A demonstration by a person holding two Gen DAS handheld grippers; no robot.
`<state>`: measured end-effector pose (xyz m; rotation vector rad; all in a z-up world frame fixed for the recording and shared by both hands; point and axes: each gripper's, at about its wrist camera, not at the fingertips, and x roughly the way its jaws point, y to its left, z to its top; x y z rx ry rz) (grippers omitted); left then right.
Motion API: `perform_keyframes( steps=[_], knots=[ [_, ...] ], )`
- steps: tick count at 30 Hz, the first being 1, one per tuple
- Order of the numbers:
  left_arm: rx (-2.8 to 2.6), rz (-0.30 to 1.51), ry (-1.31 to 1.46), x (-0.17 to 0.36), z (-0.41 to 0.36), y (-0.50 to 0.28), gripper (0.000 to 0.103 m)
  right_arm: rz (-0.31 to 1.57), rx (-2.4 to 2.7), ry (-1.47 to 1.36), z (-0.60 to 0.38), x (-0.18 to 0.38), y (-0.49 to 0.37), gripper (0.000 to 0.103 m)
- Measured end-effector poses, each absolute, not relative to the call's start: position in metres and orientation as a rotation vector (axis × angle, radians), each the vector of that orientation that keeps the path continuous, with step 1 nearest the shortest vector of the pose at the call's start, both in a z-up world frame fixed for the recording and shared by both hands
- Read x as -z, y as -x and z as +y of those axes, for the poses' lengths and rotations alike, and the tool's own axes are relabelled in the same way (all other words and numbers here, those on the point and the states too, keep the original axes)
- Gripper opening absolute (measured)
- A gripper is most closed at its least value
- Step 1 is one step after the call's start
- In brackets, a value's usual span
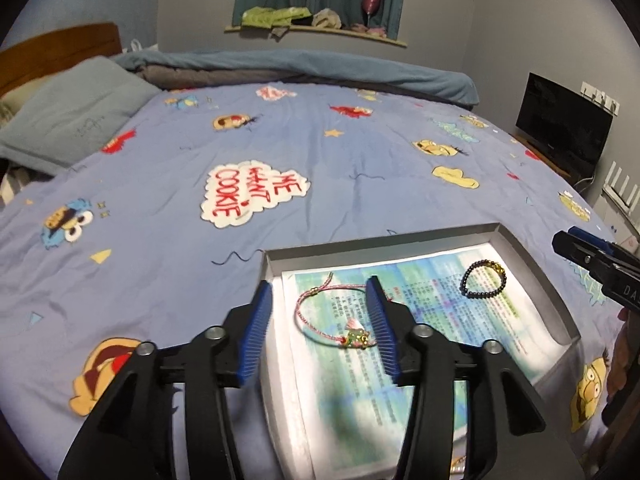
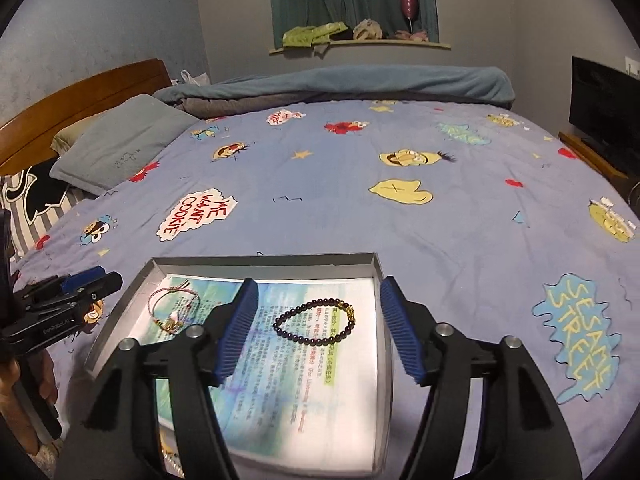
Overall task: Organize jewelry
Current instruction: 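Move both open tools back from the tray to the jewelry pile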
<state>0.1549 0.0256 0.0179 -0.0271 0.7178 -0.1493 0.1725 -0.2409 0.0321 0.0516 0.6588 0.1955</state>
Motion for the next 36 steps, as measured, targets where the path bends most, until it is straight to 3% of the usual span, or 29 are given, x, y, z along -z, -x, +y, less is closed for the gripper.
perform_keyframes(
  steps=[4,9,23,36],
  knots=[
    [0.134,0.710,0.014,-0.021,0.026,-0.141,0.064,0.637,-0.204,-0.035,-0.237,-0.039,-0.158,0.075],
    [0.139,0.707,0.016,-0.023,0.029,-0.122,0.071,0.631,-0.229,-0.019,-0.233,-0.042,-0.138,0.077],
    [0.205,0.727,-0.066,-0.035,0.030,-0.055,0.077,0.706,-0.321,0.023,-0.252,-0.025,-0.071,0.078],
    [0.245,0.802,-0.070,0.016,0.012,-0.003,0.077,0.693,-0.347,0.093,-0.238,0.010,-0.013,0.078]
  ],
)
